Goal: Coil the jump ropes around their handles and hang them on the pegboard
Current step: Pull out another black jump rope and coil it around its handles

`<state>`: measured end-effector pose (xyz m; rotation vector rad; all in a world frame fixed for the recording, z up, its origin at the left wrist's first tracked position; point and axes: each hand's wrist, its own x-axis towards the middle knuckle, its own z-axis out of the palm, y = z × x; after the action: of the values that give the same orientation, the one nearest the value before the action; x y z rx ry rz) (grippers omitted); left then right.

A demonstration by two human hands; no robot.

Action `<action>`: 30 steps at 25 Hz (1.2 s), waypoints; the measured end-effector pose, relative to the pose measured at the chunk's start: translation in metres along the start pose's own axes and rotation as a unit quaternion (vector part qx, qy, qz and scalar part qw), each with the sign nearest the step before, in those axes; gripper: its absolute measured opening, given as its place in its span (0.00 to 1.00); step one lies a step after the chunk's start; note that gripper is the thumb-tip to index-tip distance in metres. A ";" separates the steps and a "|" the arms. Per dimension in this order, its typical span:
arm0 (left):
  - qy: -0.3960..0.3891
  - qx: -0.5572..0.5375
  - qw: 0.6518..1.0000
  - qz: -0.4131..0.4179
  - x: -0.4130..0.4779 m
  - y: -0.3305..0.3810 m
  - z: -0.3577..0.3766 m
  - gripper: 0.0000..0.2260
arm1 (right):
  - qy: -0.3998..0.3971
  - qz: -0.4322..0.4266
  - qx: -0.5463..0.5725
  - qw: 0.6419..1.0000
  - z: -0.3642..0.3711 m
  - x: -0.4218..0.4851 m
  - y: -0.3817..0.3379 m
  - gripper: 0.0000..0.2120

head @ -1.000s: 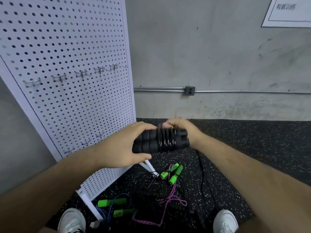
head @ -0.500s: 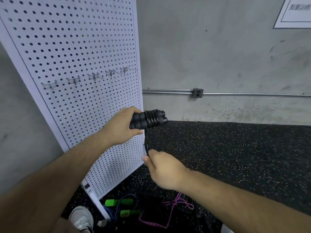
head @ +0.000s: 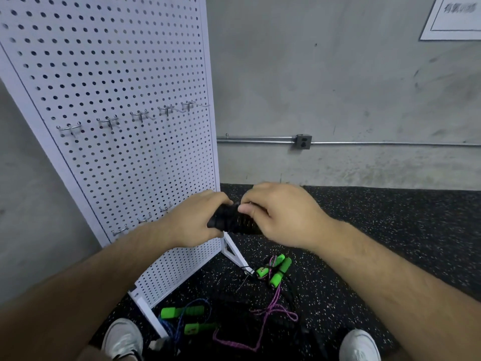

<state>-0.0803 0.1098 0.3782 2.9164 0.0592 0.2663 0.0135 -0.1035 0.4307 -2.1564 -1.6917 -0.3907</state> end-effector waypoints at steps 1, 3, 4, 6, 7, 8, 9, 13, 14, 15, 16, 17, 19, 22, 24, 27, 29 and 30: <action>-0.013 -0.006 1.000 0.007 -0.003 0.006 0.002 0.24 | 0.015 0.001 0.002 1.000 0.001 0.002 0.008 0.11; -0.033 -0.029 0.999 0.017 -0.009 0.018 0.005 0.24 | 0.036 0.008 0.024 0.999 0.005 0.005 0.023 0.11; -0.040 -0.041 0.998 0.022 -0.013 0.024 0.005 0.24 | 0.039 0.019 0.035 0.998 0.007 0.005 0.030 0.11; -0.051 -0.067 0.996 0.030 -0.021 0.037 0.003 0.23 | 0.036 0.055 0.068 0.996 0.006 0.004 0.045 0.12; -0.050 -0.087 0.994 0.036 -0.024 0.041 0.000 0.23 | 0.035 0.076 0.095 0.992 0.006 0.004 0.052 0.12; -0.045 -0.108 0.992 0.041 -0.028 0.045 -0.004 0.24 | 0.029 0.097 0.121 0.987 0.008 0.003 0.058 0.12; -0.033 -0.125 0.991 0.046 -0.031 0.047 -0.010 0.25 | 0.022 0.112 0.149 0.982 0.010 0.002 0.061 0.11; 0.015 -0.169 0.985 0.041 -0.037 0.050 -0.029 0.28 | -0.032 0.199 0.383 0.902 0.015 -0.003 0.053 0.04; 0.025 -0.177 0.983 0.033 -0.036 0.050 -0.032 0.28 | -0.070 0.227 0.415 0.878 0.019 -0.007 0.043 0.09; 0.038 -0.179 0.983 0.025 -0.034 0.049 -0.034 0.28 | -0.110 0.245 0.389 0.881 0.029 -0.010 0.031 0.13; 0.052 -0.174 0.983 0.016 -0.031 0.047 -0.035 0.28 | -0.148 0.243 0.317 0.905 0.043 -0.012 0.020 0.13; 0.064 -0.159 0.985 0.007 -0.028 0.044 -0.035 0.28 | -0.167 0.238 0.276 0.916 0.057 -0.013 0.007 0.14; 0.076 -0.092 0.993 0.006 -0.020 0.031 -0.034 0.26 | -0.145 0.215 0.284 0.923 0.078 -0.016 -0.018 0.14; 0.089 0.010 0.996 0.021 -0.010 0.011 -0.033 0.21 | -0.146 0.191 0.269 0.933 0.084 -0.015 -0.042 0.16; 0.093 0.026 0.995 0.026 -0.007 0.006 -0.032 0.20 | -0.134 0.191 0.281 0.931 0.080 -0.015 -0.053 0.17; 0.097 0.041 0.994 0.030 -0.003 0.003 -0.028 0.20 | -0.135 0.173 0.281 0.935 0.063 -0.016 -0.068 0.17; 0.082 0.039 0.996 0.003 0.000 -0.003 -0.027 0.20 | -0.150 0.138 0.242 0.949 0.049 -0.020 -0.077 0.17; 0.070 0.035 0.997 -0.006 0.000 -0.007 -0.025 0.20 | -0.152 0.122 0.221 0.956 0.040 -0.022 -0.081 0.17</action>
<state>-0.0847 0.1220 0.4010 2.9612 0.1111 0.4759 -0.0704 -0.0876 0.3947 -2.1139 -1.4507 0.3739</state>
